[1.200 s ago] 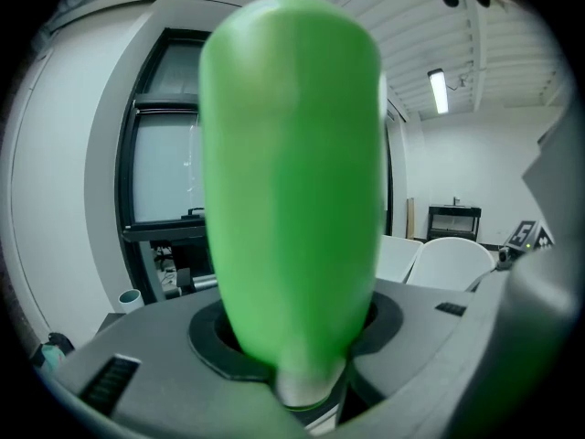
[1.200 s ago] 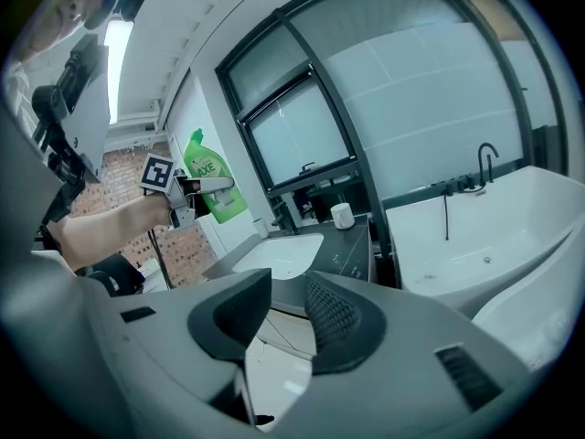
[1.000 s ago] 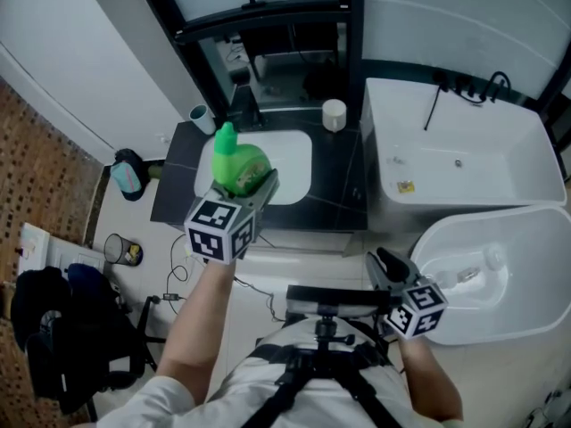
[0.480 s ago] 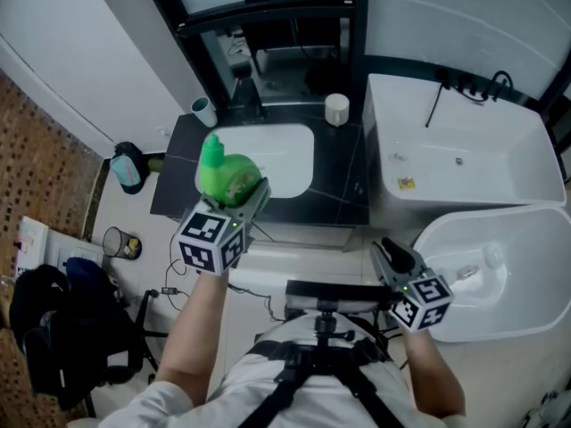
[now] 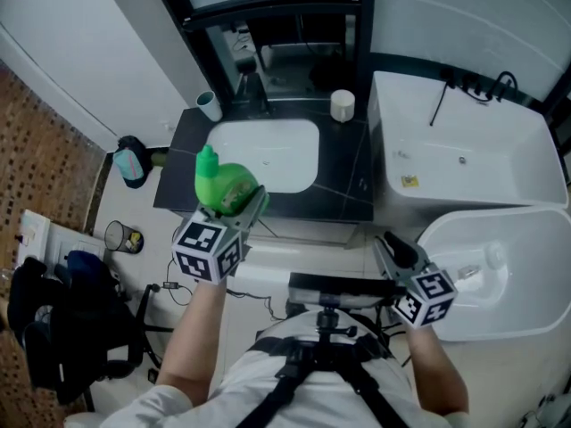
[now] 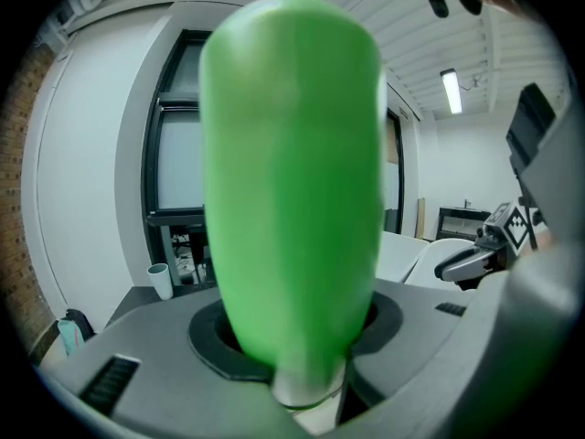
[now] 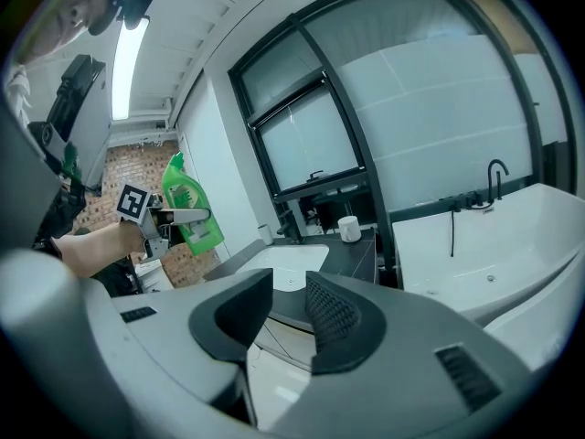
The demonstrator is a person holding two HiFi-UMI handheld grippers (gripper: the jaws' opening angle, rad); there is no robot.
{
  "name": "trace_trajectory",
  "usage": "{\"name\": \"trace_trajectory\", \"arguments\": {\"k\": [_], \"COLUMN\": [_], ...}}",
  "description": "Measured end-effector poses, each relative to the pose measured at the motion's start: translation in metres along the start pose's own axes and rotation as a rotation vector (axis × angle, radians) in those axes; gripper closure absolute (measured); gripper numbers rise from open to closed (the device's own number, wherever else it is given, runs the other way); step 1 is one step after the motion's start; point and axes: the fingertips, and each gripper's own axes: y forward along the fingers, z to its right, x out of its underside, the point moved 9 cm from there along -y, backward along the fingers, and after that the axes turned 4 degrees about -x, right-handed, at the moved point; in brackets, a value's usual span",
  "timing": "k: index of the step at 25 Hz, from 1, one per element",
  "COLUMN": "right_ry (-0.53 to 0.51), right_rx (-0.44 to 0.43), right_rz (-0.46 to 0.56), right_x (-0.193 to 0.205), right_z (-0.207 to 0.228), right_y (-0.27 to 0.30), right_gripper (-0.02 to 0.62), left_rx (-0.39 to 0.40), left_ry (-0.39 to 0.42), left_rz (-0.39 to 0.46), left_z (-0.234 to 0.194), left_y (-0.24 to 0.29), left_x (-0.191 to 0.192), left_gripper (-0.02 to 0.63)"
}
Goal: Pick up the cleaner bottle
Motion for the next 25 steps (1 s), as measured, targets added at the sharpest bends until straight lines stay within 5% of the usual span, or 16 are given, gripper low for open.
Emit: {"name": "trace_trajectory", "arguments": {"k": [25], "right_ry": [-0.029], "right_rx": [-0.033], "right_rz": [0.007], "right_x": [-0.002], "right_z": [-0.015], "right_y": [0.001], "right_gripper": [0.491], "left_rx": [-0.017], "left_ry": [-0.015], "left_rz": [-0.005], "left_z": [0.006], "left_y": [-0.034], "left_x": [0.015], "left_gripper": [0.428]}}
